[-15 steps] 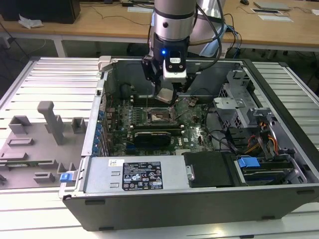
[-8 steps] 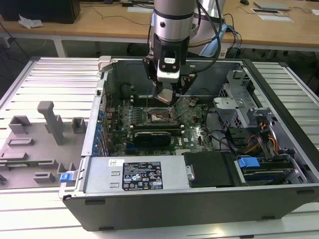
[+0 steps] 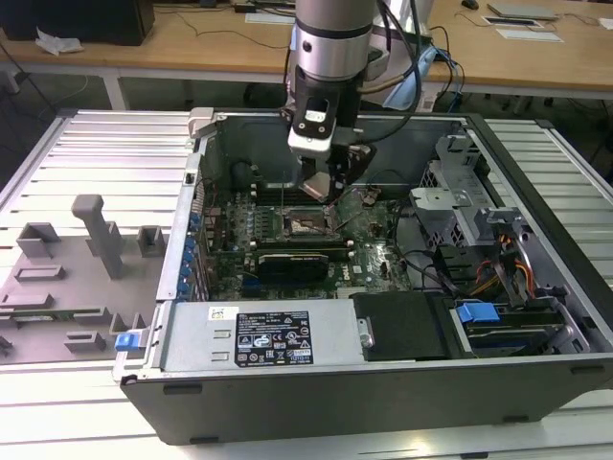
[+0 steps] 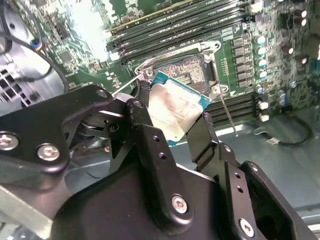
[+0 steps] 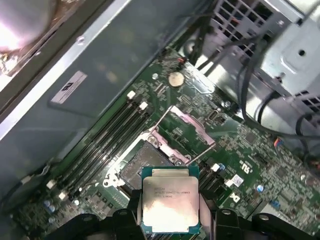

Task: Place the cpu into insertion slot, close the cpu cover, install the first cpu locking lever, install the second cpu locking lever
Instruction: 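Place the cpu into insertion slot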

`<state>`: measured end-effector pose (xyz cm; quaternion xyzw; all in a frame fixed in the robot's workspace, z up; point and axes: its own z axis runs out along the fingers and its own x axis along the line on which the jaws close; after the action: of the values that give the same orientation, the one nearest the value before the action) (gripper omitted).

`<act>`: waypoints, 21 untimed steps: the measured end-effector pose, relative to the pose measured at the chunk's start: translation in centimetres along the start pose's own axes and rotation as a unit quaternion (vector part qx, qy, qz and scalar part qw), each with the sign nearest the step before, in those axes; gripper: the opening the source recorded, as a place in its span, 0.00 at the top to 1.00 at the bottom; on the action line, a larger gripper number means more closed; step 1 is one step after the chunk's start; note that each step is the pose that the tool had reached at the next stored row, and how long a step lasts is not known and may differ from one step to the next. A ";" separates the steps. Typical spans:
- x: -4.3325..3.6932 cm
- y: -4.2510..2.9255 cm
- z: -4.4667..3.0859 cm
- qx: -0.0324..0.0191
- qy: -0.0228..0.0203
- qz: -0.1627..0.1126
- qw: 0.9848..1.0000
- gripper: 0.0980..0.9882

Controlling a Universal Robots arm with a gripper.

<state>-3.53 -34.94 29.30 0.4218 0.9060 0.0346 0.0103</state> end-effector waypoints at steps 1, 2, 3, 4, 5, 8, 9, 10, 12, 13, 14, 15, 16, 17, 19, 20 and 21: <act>0.00 0.00 0.02 0.000 -0.001 0.013 1.000 0.50; 0.00 0.00 0.03 0.000 -0.002 0.027 1.000 0.50; 0.00 0.00 0.05 0.000 -0.003 0.039 0.999 0.50; 0.00 0.00 0.08 -0.001 -0.004 0.059 0.998 0.50; 0.00 -0.01 0.11 -0.001 -0.005 0.075 0.997 0.50; 0.00 -0.02 0.25 -0.001 -0.008 0.109 0.994 0.50; 0.00 -0.02 0.34 -0.001 -0.009 0.122 0.992 0.50; 0.00 -0.03 0.40 -0.001 -0.009 0.130 0.991 0.50; -0.01 -0.04 0.56 -0.002 -0.011 0.156 0.988 0.50; -0.01 -0.04 0.62 -0.002 -0.012 0.165 0.986 0.50; -0.01 -0.05 0.68 -0.002 -0.012 0.175 0.985 0.50; -0.01 -0.05 0.73 -0.002 -0.013 0.184 0.983 0.50; -0.01 -0.06 0.81 -0.002 -0.014 0.198 0.980 0.50; -0.01 -0.06 0.86 -0.002 -0.015 0.207 0.978 0.50; -0.01 -0.07 0.98 -0.002 -0.016 0.226 0.974 0.50; -0.01 -0.07 1.03 -0.002 -0.017 0.235 0.972 0.50; -0.01 -0.08 1.17 -0.003 -0.018 0.257 0.966 0.50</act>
<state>-3.53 -34.94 28.13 0.6407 0.7669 0.0307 0.0188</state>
